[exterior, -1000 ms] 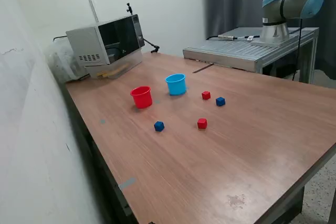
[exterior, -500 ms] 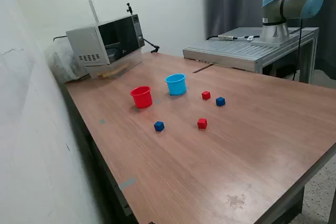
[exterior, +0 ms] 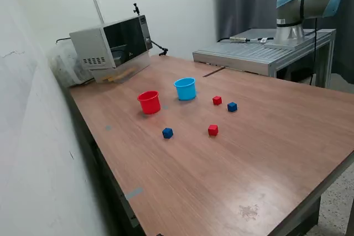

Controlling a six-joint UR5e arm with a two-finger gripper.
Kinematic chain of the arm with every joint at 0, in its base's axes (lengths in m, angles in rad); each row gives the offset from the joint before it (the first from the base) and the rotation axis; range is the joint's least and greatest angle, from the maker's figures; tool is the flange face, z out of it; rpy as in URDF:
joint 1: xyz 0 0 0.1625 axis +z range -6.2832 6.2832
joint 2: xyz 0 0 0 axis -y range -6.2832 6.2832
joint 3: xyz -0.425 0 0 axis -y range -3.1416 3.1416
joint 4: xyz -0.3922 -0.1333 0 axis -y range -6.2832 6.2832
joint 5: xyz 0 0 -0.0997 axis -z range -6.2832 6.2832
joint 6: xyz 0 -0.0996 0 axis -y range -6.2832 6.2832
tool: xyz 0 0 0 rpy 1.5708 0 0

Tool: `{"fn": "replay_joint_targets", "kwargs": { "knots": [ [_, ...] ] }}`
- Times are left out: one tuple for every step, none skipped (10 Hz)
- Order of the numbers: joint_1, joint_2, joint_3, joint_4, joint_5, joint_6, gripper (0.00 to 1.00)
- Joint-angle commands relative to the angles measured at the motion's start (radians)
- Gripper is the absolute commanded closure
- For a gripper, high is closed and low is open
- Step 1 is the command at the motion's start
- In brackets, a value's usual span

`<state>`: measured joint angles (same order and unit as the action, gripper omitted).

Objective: Place red objects in the red bin, and blue objects in the blue bin.

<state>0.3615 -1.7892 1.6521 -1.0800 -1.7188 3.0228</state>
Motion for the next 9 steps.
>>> {"fn": "replay_joint_targets", "kwargs": {
  "knots": [
    [-0.039, 0.109, -0.121, -0.237, -0.004, 0.011, 0.00],
    [-0.077, 0.151, -0.199, -0.437, -0.014, 0.010, 0.00],
    [-0.178, 0.204, -0.275, -0.501, -0.043, 0.011, 0.00],
    [-0.241, 0.259, -0.358, -0.491, -0.047, 0.011, 0.00],
    [-0.245, 0.305, -0.441, -0.424, -0.047, 0.008, 0.00],
    [-0.248, 0.347, -0.492, -0.255, -0.042, 0.005, 0.00],
    [-0.246, 0.397, -0.518, -0.188, -0.035, 0.020, 0.00],
    [-0.231, 0.433, -0.508, -0.202, 0.034, 0.063, 0.00],
    [-0.221, 0.479, -0.471, -0.268, 0.094, 0.068, 0.00]
  ]
}}
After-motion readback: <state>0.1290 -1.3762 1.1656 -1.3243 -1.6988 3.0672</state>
